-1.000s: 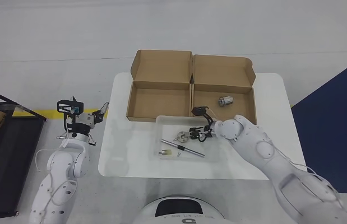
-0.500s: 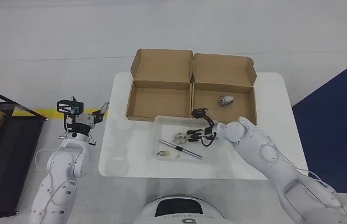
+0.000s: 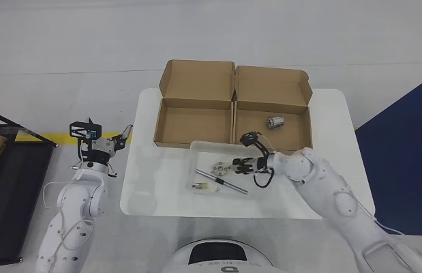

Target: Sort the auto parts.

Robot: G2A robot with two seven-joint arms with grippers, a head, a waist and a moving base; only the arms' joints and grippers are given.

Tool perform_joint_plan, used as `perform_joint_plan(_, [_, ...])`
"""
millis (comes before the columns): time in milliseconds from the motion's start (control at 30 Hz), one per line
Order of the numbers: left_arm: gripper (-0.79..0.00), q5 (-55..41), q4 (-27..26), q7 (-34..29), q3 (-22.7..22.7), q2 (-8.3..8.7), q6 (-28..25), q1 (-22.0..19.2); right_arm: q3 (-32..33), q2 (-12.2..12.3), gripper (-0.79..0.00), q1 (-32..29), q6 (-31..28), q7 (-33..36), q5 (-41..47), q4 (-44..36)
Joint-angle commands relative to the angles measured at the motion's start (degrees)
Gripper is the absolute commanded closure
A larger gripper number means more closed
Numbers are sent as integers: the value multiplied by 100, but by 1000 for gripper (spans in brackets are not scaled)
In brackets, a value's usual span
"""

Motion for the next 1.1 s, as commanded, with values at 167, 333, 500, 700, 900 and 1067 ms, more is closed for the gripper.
perform_joint_plan(167, [-785, 0, 0, 0, 0, 0, 0, 0, -311, -61, -419, -51, 1007, -148, -1048, -544])
perform_joint_plan(333, [-785, 0, 0, 0, 0, 0, 0, 0, -661, -199, -508, 139, 1734, -163, -1573, -638])
perform_joint_plan(500, [-785, 0, 0, 0, 0, 0, 0, 0, -965, -343, -505, 373, 1907, -115, -1812, -494])
perform_joint_plan(700, [-785, 0, 0, 0, 0, 0, 0, 0, -1304, -532, -551, 602, 1839, 38, -1783, -171])
perform_joint_plan(900, [-785, 0, 0, 0, 0, 0, 0, 0, -1465, -679, -551, 776, 1767, 52, -1700, 124])
perform_joint_plan(1067, [-785, 0, 0, 0, 0, 0, 0, 0, -1518, -768, -520, 878, 1786, 37, -1675, 315])
